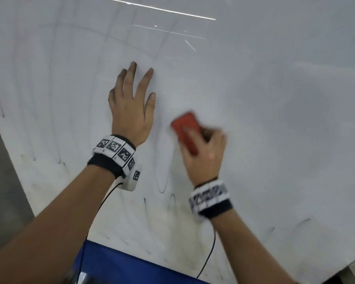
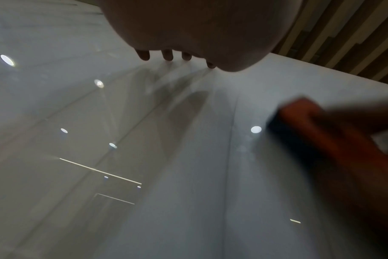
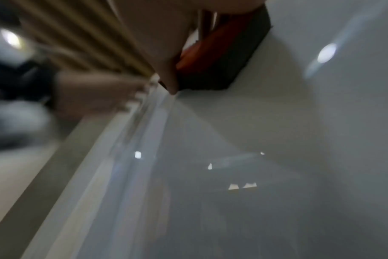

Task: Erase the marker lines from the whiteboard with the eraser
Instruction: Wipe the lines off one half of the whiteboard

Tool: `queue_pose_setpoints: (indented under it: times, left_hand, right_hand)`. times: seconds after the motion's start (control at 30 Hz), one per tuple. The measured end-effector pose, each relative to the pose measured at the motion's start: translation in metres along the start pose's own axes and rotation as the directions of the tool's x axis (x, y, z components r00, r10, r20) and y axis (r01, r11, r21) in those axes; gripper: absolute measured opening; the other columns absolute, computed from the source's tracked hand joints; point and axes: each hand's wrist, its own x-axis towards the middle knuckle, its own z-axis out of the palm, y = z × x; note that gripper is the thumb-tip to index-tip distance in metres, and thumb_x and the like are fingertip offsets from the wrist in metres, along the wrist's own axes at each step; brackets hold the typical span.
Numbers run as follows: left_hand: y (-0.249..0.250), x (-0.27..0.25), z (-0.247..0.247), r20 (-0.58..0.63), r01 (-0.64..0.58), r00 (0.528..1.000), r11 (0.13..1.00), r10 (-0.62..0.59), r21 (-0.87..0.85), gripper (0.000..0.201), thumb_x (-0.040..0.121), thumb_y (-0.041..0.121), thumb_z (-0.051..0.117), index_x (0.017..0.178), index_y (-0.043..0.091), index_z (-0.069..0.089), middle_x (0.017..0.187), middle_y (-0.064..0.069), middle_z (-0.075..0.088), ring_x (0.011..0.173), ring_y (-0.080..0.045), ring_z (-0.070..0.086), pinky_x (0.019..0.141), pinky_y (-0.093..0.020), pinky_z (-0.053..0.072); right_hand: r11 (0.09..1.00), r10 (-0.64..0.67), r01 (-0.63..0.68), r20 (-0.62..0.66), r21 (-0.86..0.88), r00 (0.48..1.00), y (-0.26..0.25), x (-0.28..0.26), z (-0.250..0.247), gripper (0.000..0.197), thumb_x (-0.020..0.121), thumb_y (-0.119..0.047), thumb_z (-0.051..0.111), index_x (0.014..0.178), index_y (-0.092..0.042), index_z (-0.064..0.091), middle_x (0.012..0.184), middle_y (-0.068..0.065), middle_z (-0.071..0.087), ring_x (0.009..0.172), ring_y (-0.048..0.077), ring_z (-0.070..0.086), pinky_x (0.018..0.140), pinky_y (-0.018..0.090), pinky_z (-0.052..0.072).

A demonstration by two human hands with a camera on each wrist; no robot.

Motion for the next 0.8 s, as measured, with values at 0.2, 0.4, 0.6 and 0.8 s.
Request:
queue_pose_setpoints:
  times: [0.2, 0.4, 0.6, 0.8]
  left_hand:
    - [-0.005, -0.002, 0.001, 0.001, -0.024, 1.0, 0.999, 0.024, 0.042, 0.052, 0.108, 0.042, 0.031, 0.159, 0.03, 0.03, 0.168, -0.007, 0.023, 0.153, -0.03, 0.024, 0.118, -0.047, 0.024]
    - [-0.003, -0.004, 0.004, -0.01, -0.004, 1.0, 1.0, 0.004, 0.002, 0.052, 0.108, 0.041, 0.033, 0.159, 0.03, 0.029, 0.168, -0.007, 0.022, 0.152, -0.032, 0.024, 0.119, -0.051, 0.024]
    - [0.001, -0.007, 0.008, -0.038, 0.022, 0.999, 0.999, -0.023, -0.026, 0.051, 0.109, 0.039, 0.035, 0.159, 0.03, 0.03, 0.167, -0.008, 0.024, 0.151, -0.033, 0.025, 0.119, -0.054, 0.026]
    - [0.0, -0.007, 0.007, -0.043, 0.006, 0.999, 1.0, -0.005, 0.017, 0.052, 0.108, 0.04, 0.035, 0.159, 0.03, 0.03, 0.166, -0.01, 0.026, 0.149, -0.034, 0.029, 0.118, -0.054, 0.029]
  right_hand:
    - [0.981, -0.152, 0.181, 0.308, -0.068, 0.939, 0.025, -0.139, 0.006, 0.032, 0.076, -0.014, 0.089, 0.103, -0.027, 0.081, 0.11, 0.005, 0.05, 0.083, 0.025, 0.048, 0.069, 0.042, 0.05]
    - [0.991, -0.03, 0.003, -0.201, -0.135, 0.979, 0.009, 0.05, -0.023, 0.025, 0.085, -0.028, 0.083, 0.109, -0.031, 0.08, 0.111, 0.014, 0.064, 0.088, 0.033, 0.055, 0.085, 0.04, 0.046]
    - [0.987, -0.106, 0.097, -0.06, -0.131, 0.993, 0.008, 0.04, -0.017, 0.025, 0.086, -0.025, 0.082, 0.11, -0.029, 0.08, 0.108, 0.013, 0.066, 0.087, 0.03, 0.053, 0.081, 0.039, 0.043]
    - [0.936, -0.255, 0.337, 0.462, -0.104, 0.85, 0.076, -0.153, -0.038, 0.036, 0.078, -0.014, 0.086, 0.105, -0.035, 0.075, 0.116, 0.004, 0.054, 0.085, 0.025, 0.051, 0.075, 0.039, 0.046]
